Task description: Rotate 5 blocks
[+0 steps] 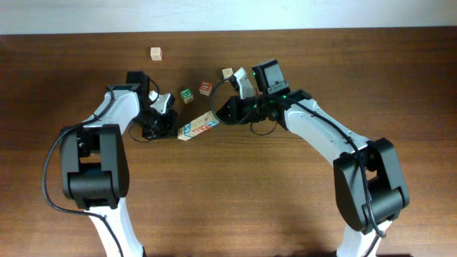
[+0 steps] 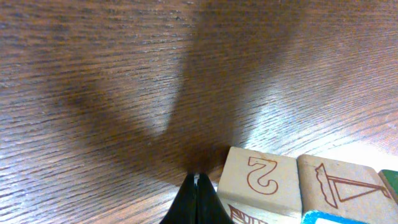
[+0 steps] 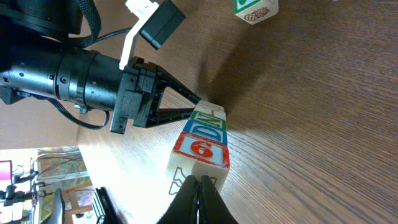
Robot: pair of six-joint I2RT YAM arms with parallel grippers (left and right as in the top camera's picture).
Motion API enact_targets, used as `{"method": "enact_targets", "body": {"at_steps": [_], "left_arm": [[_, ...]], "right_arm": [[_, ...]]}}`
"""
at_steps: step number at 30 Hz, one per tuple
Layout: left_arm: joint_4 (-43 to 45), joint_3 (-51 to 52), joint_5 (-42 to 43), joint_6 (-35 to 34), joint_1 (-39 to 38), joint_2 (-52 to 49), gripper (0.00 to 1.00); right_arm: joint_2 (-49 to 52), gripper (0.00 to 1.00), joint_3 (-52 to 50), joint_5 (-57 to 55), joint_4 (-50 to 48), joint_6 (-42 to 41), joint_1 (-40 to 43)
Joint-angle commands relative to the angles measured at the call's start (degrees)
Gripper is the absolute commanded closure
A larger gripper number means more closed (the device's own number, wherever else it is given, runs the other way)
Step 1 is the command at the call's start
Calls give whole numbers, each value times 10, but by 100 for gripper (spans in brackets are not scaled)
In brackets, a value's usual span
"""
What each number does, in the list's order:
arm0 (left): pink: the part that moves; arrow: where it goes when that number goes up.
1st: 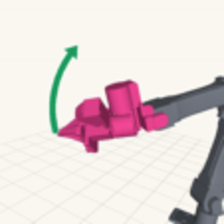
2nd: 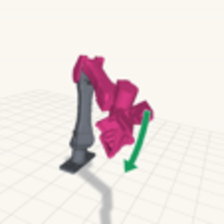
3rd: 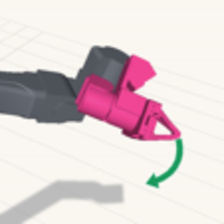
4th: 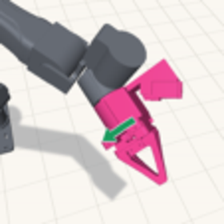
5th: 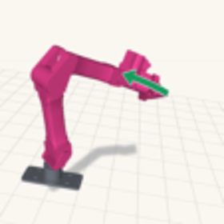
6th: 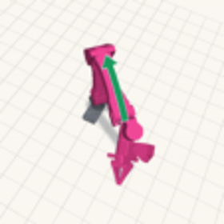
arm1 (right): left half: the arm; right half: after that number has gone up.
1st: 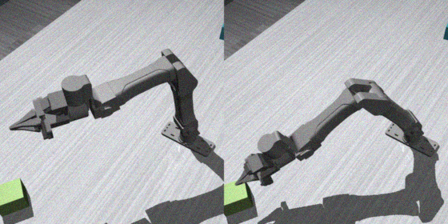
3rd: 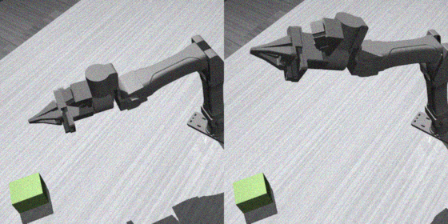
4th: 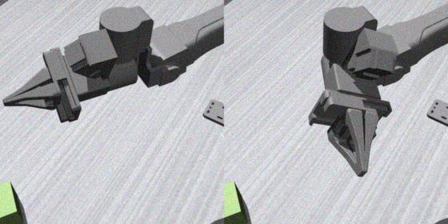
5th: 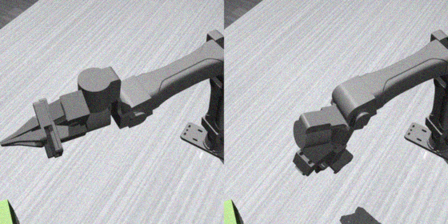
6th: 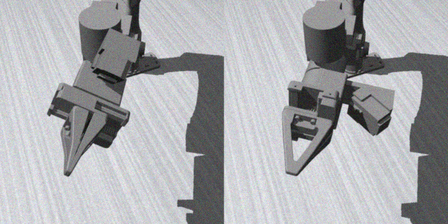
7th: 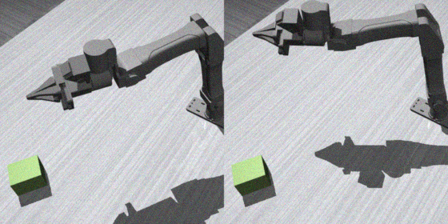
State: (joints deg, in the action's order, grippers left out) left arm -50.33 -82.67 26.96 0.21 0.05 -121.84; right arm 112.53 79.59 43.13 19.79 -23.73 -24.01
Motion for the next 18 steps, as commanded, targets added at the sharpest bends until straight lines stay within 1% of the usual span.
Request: {"method": "enact_targets", "body": {"at_steps": [1,18], "left_arm": [[-3,-7,112,7,-24,0,100],[-8,-7,112,7,-24,0,100]], "right_arm": [[6,95,7,12,4,-6,-45],[6,95,7,12,3,-8,-45]]}}
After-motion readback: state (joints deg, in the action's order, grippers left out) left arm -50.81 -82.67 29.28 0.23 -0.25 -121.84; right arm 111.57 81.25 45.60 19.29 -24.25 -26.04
